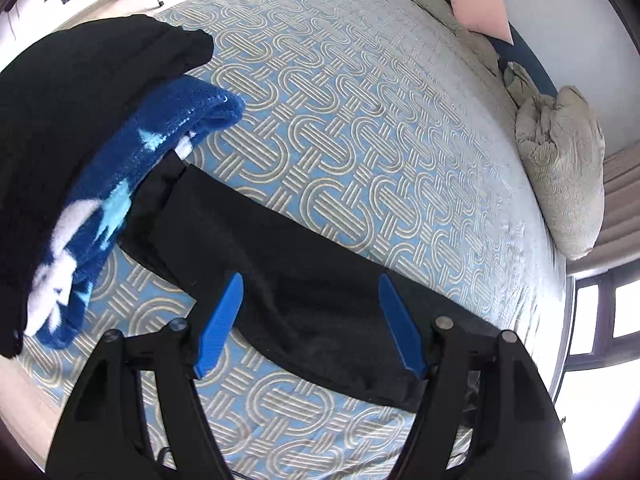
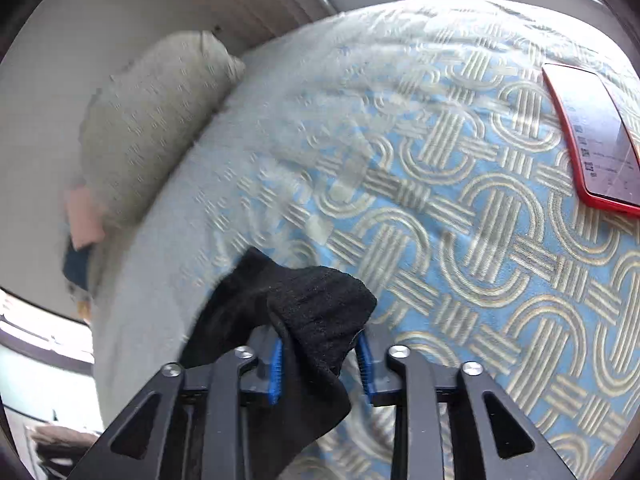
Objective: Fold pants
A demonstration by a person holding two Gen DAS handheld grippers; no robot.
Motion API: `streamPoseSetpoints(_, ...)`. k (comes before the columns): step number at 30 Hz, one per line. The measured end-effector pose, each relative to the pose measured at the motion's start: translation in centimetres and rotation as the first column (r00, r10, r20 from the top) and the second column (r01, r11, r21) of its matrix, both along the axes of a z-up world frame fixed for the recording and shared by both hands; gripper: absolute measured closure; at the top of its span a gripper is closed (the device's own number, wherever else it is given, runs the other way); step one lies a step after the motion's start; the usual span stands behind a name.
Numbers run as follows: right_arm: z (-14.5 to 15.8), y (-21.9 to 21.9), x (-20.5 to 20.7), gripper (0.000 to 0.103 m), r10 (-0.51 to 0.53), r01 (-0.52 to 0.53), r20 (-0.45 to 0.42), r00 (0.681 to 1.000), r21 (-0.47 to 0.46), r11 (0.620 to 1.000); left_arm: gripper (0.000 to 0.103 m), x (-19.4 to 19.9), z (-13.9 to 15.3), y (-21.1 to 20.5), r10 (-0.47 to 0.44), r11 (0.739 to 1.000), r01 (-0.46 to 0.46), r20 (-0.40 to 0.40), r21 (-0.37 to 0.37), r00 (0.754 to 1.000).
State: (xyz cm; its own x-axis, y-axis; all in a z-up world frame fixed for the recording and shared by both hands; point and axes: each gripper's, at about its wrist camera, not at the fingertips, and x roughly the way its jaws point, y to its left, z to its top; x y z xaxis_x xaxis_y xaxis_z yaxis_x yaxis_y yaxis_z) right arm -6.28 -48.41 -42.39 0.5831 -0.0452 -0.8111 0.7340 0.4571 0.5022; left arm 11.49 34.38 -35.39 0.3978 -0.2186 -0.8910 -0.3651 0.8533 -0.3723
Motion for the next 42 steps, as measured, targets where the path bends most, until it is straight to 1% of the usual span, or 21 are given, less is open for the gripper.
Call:
streamPoseSetpoints(1,-1.7,0.1,-0.1,0.061,0.023,-0.021,-0.134,0.991,0.01,1.0,0.032,0.1,-0.3,0.2,-0.007,1.0,0.007,-0.008,-0.006,1.0)
streamPoseSetpoints(2,-2.2,0.5,-0.8,0.061,0.014,-0.012,-0.154,0.988,0.018,1.0,0.032,0.0,-0.6,0.3,-0.013,1.0,0.013,-0.012,-0.023,1.0)
streamPoseSetpoints(4,-1.7,1.8,-3.4,0.06,-0.054,0.056,-0.056,0.997,0.034,0.998,0.032,-0.2,-1.0,0.6,-0.03,0.998,0.03,-0.008,-0.047,1.0)
streamPoseSetpoints(6,-0.8,3.7,-6.5,0.06,-0.121,0.118,0.028,0.992,0.079,0.99,0.032,-0.4,-1.1,0.9,-0.04,0.999,0.039,-0.004,-0.029,0.999)
streamPoseSetpoints(9,1.8,9.2,-10.2,0.059,-0.086,0.084,0.056,0.995,0.047,0.995,0.032,-0.6,-1.5,0.4,-0.079,0.997,0.079,-0.001,0.018,0.997)
streamPoseSetpoints(12,6.1,15.5,-9.3,0.057,0.024,-0.02,0.064,0.998,-0.058,0.998,0.032,-0.8,-2.2,-1.0,-0.142,0.99,0.142,-0.002,0.012,0.99)
streamPoseSetpoints(14,7.2,23.0,-8.9,0.053,0.168,-0.161,0.026,0.985,-0.176,0.971,0.032,-0.8,-2.5,-2.6,-0.186,0.982,0.187,0.007,-0.005,0.982)
streamPoseSetpoints(15,7.4,27.0,-8.3,0.051,0.221,-0.219,-0.021,0.975,-0.259,0.941,0.032,-0.8,-2.6,-3.2,-0.205,0.979,0.205,0.015,-0.01,0.979)
streamPoseSetpoints(18,6.8,34.6,-5.0,0.051,0.259,-0.302,-0.156,0.953,-0.448,0.842,0.032,-0.8,-2.2,-5.4,-0.276,0.96,0.277,0.041,-0.023,0.96)
streamPoseSetpoints(21,6.4,38.9,-3.0,0.051,0.263,-0.318,-0.179,0.948,-0.532,0.785,0.032,-1.0,-1.3,-6.9,-0.327,0.943,0.33,0.077,-0.029,0.942)
streamPoseSetpoints(23,5.4,40.2,-1.6,0.051,0.259,-0.347,-0.236,0.937,-0.531,0.773,0.031,-1.3,-0.9,-7.2,-0.35,0.935,0.353,0.093,-0.024,0.932)
streamPoseSetpoints(26,3.3,39.9,1.0,0.051,0.24,-0.333,-0.243,0.94,-0.494,0.803,0.031,-1.8,-0.9,-6.9,-0.351,0.935,0.354,0.1,-0.013,0.931)
streamPoseSetpoints(29,0.3,37.8,4.4,0.051,0.161,-0.337,-0.359,0.919,-0.505,0.795,0.029,-2.3,-1.7,-6.1,-0.33,0.944,0.329,0.088,0.031,0.94)
streamPoseSetpoints(30,-0.8,36.4,5.1,0.051,0.143,-0.328,-0.376,0.915,-0.493,0.806,0.029,-2.4,-2.0,-6.0,-0.324,0.946,0.322,0.076,0.043,0.943)
streamPoseSetpoints(32,-1.0,33.8,4.2,0.065,0.142,-0.252,-0.275,0.951,-0.424,0.87,0.029,-2.8,-2.7,-5.7,-0.315,0.948,0.312,0.062,0.057,0.947)
streamPoseSetpoints(33,-0.9,33.1,3.5,0.087,0.14,-0.229,-0.237,0.961,-0.407,0.884,0.029,-3.0,-3.0,-6.0,-0.319,0.947,0.315,0.061,0.062,0.946)
streamPoseSetpoints(34,-0.6,32.4,2.6,0.092,0.143,-0.21,-0.193,0.971,-0.391,0.896,0.029,-3.1,-3.2,-6.5,-0.335,0.941,0.331,0.058,0.07,0.94)
streamPoseSetpoints(36,-0.1,31.6,0.3,0.095,0.165,-0.203,-0.132,0.977,-0.367,0.908,0.029,-3.3,-3.6,-8.7,-0.405,0.913,0.401,0.05,0.077,0.913)
streamPoseSetpoints(38,0.8,31.7,-1.7,0.096,0.18,-0.203,-0.097,0.979,-0.355,0.913,0.029,-3.4,-3.9,-12.7,-0.519,0.854,0.516,0.033,0.062,0.854)
streamPoseSetpoints(40,1.3,31.7,-3.2,0.096,0.184,-0.195,-0.063,0.981,-0.343,0.919,0.029,-3.6,-4.4,-17.6,-0.627,0.779,0.627,0.021,0.019,0.779)
streamPoseSetpoints(42,1.3,31.5,-4.3,0.096,0.18,-0.18,-0.033,0.983,-0.333,0.925,0.029,-4.2,-5.0,-23.4,-0.731,0.678,0.732,0.037,-0.067,0.681)
